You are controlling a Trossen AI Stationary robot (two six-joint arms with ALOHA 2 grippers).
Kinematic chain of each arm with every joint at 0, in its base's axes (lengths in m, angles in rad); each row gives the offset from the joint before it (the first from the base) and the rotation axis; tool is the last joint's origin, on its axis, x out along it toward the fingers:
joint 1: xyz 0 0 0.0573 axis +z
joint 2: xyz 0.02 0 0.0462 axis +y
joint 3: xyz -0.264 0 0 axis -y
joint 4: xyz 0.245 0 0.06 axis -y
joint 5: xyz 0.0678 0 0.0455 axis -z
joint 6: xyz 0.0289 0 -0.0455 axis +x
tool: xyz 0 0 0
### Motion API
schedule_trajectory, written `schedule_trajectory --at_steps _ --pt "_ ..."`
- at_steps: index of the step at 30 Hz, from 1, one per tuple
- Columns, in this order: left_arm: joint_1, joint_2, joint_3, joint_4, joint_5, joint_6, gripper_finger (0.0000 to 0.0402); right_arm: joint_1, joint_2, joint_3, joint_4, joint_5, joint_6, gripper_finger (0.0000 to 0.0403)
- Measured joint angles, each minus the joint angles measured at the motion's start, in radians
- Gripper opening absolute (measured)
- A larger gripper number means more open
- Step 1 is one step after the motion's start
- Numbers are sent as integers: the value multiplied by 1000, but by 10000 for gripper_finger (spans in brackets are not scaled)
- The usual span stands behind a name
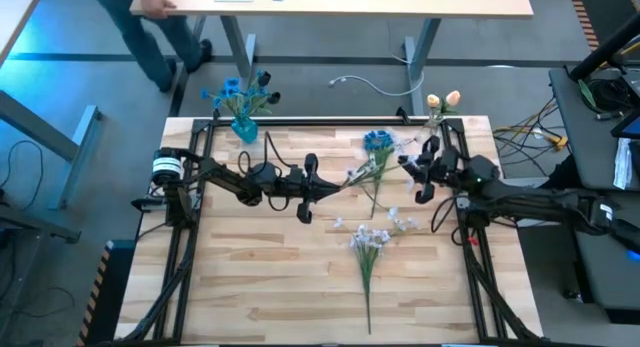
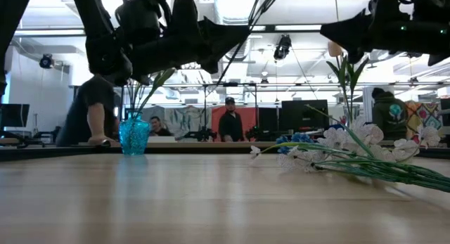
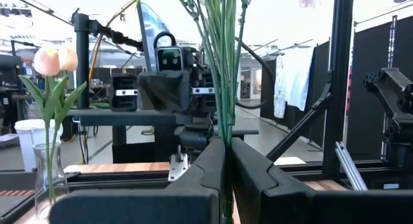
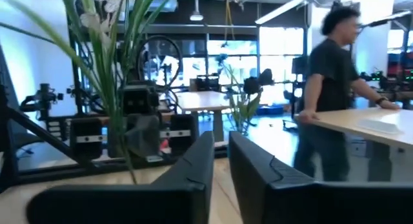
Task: Sort flowers into vase by color
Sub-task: Put the top white flowers into the transparent vase
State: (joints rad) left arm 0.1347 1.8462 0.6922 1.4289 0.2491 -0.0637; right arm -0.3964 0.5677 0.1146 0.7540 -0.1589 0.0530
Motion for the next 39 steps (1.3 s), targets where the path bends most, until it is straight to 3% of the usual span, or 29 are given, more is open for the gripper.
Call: schedule_trajectory --at_steps 10,18,25,34,39 --pt "2 13 95 -14 12 58 0 94 182 84 63 1 11 159" --pt "10 101 206 -15 109 33 0 178 398 144 291 15 -13 146" --pt "14 147 256 -7 131 12 0 250 532 232 301 19 -56 152" --pt "21 126 238 11 146 10 0 299 571 285 292 28 -98 194" --pt "30 124 222 69 147 -5 0 301 509 276 217 26 -106 195"
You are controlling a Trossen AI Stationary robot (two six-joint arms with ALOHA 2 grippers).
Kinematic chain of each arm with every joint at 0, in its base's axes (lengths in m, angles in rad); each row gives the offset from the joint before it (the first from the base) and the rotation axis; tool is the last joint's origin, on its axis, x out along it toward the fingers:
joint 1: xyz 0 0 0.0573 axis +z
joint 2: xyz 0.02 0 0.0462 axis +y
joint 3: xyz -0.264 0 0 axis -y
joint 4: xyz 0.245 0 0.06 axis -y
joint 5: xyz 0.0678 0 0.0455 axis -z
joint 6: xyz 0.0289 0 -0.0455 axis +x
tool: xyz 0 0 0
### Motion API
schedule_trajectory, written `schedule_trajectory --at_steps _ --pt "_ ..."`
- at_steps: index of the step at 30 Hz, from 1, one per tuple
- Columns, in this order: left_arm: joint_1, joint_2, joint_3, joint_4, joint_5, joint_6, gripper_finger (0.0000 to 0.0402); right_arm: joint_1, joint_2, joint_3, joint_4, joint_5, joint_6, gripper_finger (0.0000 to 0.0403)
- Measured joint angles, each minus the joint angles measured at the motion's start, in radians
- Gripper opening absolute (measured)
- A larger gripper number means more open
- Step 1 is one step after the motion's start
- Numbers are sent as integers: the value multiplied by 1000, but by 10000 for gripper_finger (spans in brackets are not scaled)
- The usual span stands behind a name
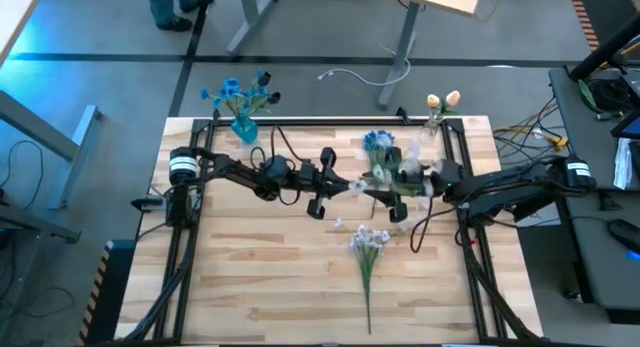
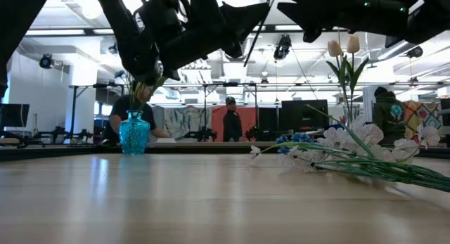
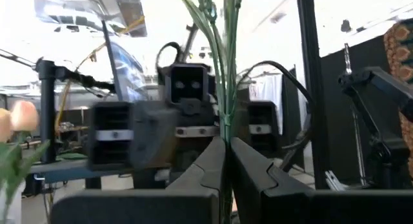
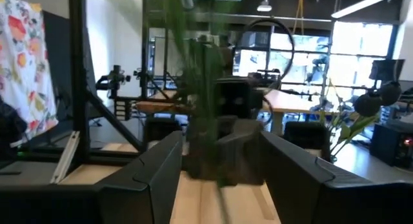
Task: Sort flowers into vase by color
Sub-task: Put the top white flowers into the transparent vase
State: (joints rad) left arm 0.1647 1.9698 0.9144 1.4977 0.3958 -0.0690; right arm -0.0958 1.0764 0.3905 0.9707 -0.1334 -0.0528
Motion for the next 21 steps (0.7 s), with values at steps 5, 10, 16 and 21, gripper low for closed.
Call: schedule_trajectory --at_steps 5,10,16,21 --pt "11 -5 -1 11 8 -23 0 11 -48 -1 -47 -1 -2 195" --pt "11 -5 -1 10 11 -23 0 16 -4 16 -21 4 8 194" --pt "11 -5 3 -28 11 -25 0 16 101 103 -14 5 16 194" --pt "11 -5 3 -33 12 -25 0 20 143 144 -15 49 16 181"
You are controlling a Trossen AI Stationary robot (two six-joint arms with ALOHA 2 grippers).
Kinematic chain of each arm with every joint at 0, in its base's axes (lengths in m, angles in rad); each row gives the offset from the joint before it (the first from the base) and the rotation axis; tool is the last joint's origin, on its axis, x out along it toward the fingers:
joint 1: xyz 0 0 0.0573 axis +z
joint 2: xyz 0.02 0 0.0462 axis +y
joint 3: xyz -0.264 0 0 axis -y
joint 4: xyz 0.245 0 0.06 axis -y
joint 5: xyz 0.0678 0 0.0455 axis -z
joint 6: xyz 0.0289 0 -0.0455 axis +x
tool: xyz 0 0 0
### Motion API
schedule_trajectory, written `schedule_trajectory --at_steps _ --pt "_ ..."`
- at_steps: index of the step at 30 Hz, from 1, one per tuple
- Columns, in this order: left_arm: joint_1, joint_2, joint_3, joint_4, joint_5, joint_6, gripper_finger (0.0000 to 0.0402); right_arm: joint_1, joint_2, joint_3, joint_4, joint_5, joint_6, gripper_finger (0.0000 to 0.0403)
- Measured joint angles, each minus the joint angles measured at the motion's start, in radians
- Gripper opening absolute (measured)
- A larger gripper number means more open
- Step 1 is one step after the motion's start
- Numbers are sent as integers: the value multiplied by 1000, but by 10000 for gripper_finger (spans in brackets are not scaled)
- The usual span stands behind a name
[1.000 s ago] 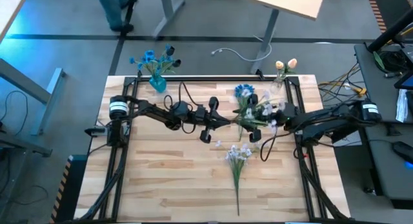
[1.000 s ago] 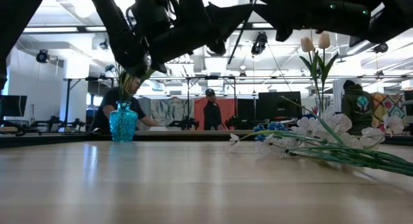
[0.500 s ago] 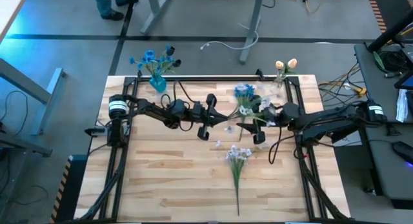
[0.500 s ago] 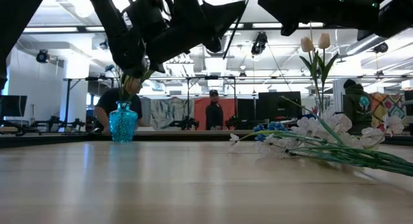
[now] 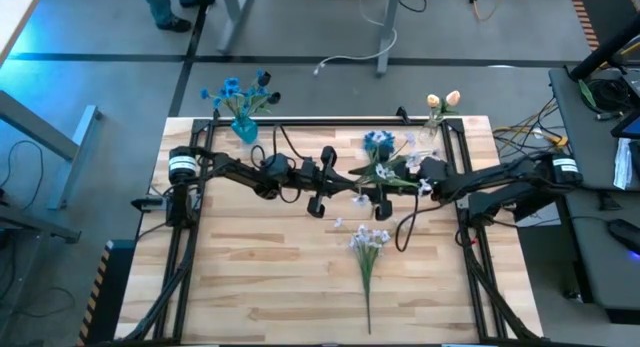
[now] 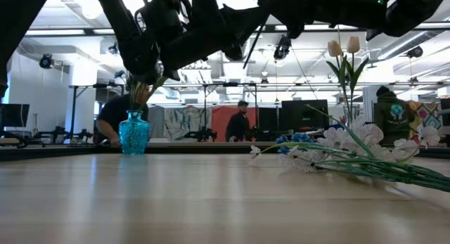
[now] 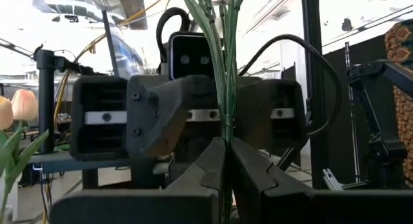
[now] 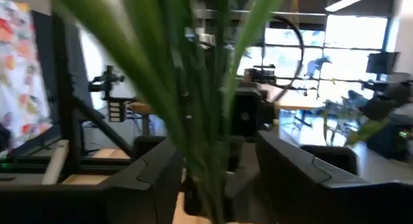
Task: Sort flowers into vase by color
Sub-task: Put the top white flowers into the transparent vase
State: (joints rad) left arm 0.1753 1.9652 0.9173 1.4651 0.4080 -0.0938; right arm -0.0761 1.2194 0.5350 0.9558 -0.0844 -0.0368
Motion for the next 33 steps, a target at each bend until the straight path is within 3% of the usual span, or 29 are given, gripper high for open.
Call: schedule_trajectory --at_steps 10,14,20,23,27,33 --pt "8 0 -3 -69 -8 -17 10 7 -42 -17 -12 34 -23 20" --pt "22 0 -3 -122 -9 -20 41 6 -103 -17 -62 66 -34 13" --pt "34 0 -4 -188 -16 -19 103 6 -291 -17 -284 190 -79 12" --pt "34 0 -4 -225 -16 -2 132 6 -423 -16 -432 290 -109 12" --pt "33 0 -4 -261 -15 30 159 6 -590 34 -730 523 -141 12" --pt "28 0 -4 -270 -15 59 169 5 -686 139 -1015 884 -188 12"
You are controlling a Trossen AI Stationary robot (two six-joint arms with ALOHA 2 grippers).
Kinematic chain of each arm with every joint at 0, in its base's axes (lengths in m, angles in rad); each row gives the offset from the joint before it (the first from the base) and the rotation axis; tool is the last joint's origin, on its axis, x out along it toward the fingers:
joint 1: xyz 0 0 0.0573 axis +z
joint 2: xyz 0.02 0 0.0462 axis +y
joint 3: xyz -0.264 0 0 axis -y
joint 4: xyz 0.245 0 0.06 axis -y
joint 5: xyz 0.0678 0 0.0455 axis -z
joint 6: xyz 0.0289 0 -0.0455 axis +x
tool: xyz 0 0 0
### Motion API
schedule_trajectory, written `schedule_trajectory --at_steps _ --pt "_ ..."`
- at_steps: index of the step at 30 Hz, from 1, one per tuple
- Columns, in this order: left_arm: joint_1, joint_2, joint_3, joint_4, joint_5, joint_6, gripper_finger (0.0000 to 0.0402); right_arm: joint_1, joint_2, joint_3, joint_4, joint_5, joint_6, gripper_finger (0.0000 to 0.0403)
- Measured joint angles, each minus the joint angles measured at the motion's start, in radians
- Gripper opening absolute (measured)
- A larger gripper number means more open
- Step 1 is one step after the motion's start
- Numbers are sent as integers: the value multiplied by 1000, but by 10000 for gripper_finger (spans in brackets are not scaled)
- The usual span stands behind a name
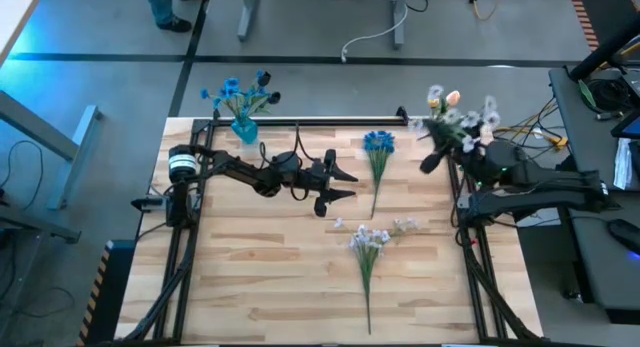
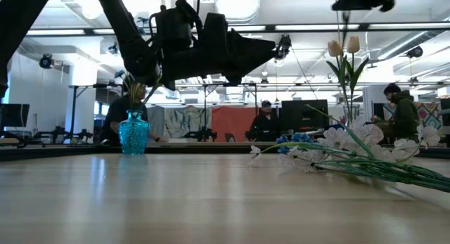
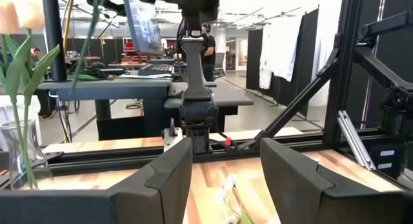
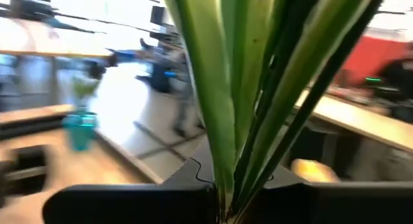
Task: Sort flowers into vase by color
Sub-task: Put the top white flowers into the transparent vase
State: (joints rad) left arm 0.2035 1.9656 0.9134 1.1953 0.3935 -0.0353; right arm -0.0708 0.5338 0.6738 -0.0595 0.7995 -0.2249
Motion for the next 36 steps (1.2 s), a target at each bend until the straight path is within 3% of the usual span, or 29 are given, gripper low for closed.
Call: schedule_trajectory --at_steps 11,19,26,30,33,36 --pt "-2 0 0 -23 3 0 164 -12 -27 116 -314 364 94 12" --pt "-2 0 0 -25 3 0 164 -113 -118 102 -308 369 114 12" --pt "-2 0 0 -21 2 18 164 -245 -154 -7 -145 245 89 12" --pt "-2 0 0 -21 2 18 164 -341 -140 -83 21 100 49 12" --pt "-2 0 -1 -21 14 19 164 -413 -120 -107 41 -46 55 12" --pt "-2 0 0 -21 16 19 164 -479 -88 -116 47 -116 68 12"
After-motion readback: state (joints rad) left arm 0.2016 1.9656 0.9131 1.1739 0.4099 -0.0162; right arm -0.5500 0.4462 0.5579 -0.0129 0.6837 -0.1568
